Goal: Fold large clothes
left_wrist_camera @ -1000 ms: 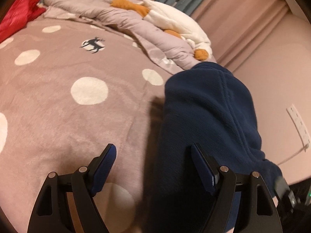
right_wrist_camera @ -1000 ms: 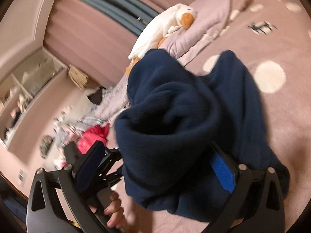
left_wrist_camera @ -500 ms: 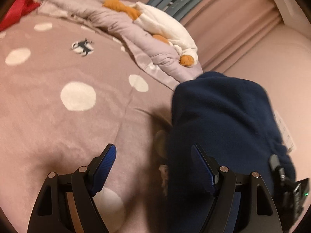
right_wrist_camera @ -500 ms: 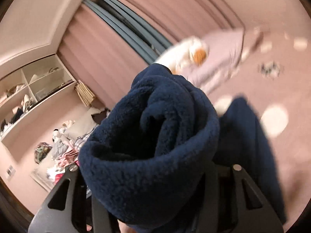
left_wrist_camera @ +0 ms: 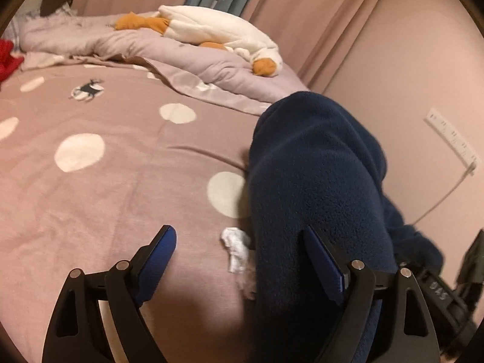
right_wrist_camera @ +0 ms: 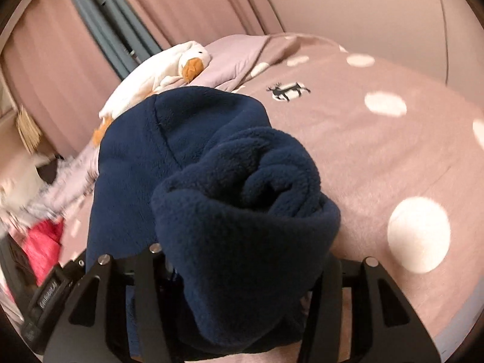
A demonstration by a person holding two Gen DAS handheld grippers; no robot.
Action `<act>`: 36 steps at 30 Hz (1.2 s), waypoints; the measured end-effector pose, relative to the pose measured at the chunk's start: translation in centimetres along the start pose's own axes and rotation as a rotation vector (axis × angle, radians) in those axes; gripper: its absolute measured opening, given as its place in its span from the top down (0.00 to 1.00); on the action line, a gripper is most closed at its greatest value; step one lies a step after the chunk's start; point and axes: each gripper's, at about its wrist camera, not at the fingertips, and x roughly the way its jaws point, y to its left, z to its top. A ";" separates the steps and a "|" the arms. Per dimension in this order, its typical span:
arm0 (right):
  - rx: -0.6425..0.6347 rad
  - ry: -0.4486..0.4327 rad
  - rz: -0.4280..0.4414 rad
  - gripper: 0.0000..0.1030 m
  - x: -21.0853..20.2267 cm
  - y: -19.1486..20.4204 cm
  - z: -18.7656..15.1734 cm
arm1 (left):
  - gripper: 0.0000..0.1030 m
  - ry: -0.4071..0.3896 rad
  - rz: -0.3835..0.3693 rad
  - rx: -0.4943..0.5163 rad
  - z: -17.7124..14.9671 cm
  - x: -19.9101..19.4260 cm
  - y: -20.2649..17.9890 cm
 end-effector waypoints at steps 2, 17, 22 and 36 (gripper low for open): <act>-0.025 -0.008 -0.040 0.31 0.0 0.1 0.0 | 0.15 -0.008 0.019 0.030 0.0 0.1 -0.1; 0.073 -0.315 0.092 0.33 -5.4 -1.3 1.9 | 0.15 -0.013 0.024 0.028 0.2 -0.2 -0.6; -0.054 -0.136 -0.110 0.37 -0.7 0.7 1.6 | 0.15 -0.055 0.082 0.106 -0.5 -0.3 -1.6; 0.086 0.028 -0.029 0.15 2.5 -2.1 1.4 | 0.12 -0.031 0.014 0.050 0.1 0.2 -0.5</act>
